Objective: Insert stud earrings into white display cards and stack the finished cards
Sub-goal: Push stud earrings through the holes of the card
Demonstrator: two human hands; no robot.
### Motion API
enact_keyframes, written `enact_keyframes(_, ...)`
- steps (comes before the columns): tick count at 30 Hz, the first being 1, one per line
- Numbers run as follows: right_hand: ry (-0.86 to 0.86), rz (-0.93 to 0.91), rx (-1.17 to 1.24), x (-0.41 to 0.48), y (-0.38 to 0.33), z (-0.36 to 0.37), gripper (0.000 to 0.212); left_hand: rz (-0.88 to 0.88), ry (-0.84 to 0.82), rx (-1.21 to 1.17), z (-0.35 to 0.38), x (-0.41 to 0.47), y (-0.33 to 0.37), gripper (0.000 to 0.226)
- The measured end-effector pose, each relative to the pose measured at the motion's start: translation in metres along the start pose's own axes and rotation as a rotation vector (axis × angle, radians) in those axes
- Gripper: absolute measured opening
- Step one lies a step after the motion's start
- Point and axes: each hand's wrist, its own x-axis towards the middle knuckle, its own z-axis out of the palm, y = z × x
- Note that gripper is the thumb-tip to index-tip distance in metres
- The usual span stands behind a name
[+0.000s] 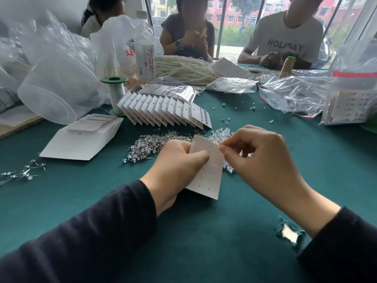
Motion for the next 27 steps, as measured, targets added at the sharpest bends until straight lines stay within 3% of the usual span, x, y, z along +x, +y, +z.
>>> enact_keyframes(10,-0.083,0.017,-0.025,-0.0029,-0.0022,0.0044,0.015,0.075,0.021,0.086,0.0023,0.001,-0.0052,0.014)
enact_keyframes(18,-0.113,0.009,-0.01,-0.0039,-0.0022,0.0067,0.019,0.155,0.027,0.192,0.0054,-0.0006,-0.0041,0.03)
enact_keyframes(27,-0.113,-0.195,-0.211,-0.0036,-0.0064,0.0059,0.016,0.182,0.018,0.247,0.0045,0.0021,-0.0092,0.028)
